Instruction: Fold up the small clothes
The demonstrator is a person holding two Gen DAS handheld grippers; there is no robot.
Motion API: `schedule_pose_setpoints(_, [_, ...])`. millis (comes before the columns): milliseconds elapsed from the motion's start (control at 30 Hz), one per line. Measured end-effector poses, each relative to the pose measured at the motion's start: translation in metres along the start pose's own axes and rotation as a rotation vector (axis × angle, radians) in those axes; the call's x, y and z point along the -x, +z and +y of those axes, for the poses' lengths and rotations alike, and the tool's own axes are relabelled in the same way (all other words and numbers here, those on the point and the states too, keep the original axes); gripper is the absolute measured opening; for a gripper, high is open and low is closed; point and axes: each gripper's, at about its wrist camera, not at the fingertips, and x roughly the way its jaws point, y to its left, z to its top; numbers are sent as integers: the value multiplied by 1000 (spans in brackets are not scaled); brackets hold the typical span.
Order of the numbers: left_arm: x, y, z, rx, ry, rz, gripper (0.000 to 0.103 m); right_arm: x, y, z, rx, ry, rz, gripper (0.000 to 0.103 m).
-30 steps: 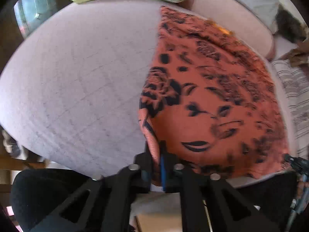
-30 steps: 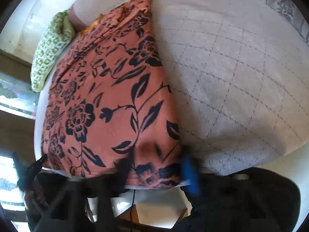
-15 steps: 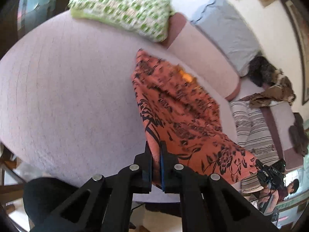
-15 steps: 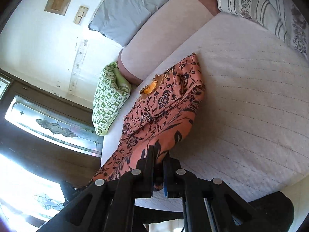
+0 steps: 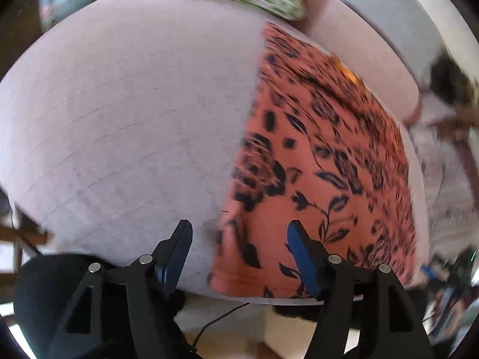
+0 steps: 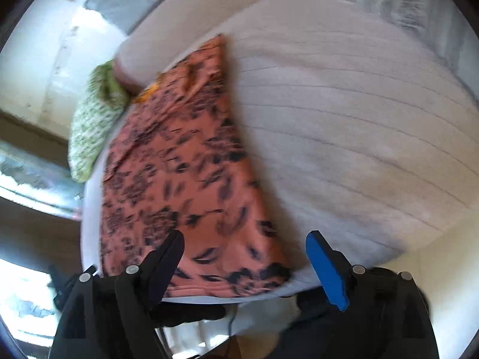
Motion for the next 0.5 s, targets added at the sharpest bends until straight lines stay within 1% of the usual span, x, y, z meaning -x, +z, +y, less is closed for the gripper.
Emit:
schedule_pose_setpoints(33, [-7, -2, -4, -35, 37, 3, 67, -9, -1, 3, 15, -14, 19, 86])
schedule_pose_setpoints(67, [-18, -7, -6, -58, 85, 31, 65, -26, -4, 4, 34, -58, 77, 83])
schedule_pose_setpoints(100, [-16, -10, -8, -80, 115, 6, 59, -37, -8, 5, 40, -82, 116, 64])
schedule_pose_setpoints(133, [-13, -12, -11, -108, 134, 2, 18, -42, -13, 7, 64, -130, 122, 55])
schedule_pose_setpoints(167, [-11, -13, -15, -139, 125, 13, 3, -41, -14, 8, 71, -154, 115, 37])
schedule_pose_setpoints(200, [-7, -12, -15, -136, 79, 27, 4, -38, -13, 4, 47, -128, 127, 10])
schedule_pose_setpoints(233, [-4, -10, -15, -133, 71, 27, 4, -37, -13, 2, 11, -80, 135, 7])
schedule_pose_setpoints(267, [3, -9, -16, -136, 48, 24, 4, -34, -11, 1, 3, -58, 136, 7])
schedule_pose_setpoints(333, [21, -1, -17, -110, -21, 10, 4, -24, -7, 10, 2, 16, 134, 7])
schedule_pose_setpoints(433, [52, 21, -28, -117, -105, -35, 4, -7, 6, 27, -13, 141, 92, 7])
schedule_pose_setpoints(467, [65, 36, -33, -123, -149, -59, 4, 1, 20, 36, -22, 199, 63, 7])
schedule_pose_setpoints(500, [73, 45, -38, -127, -169, -75, 4, 6, 31, 41, -25, 239, 45, 7])
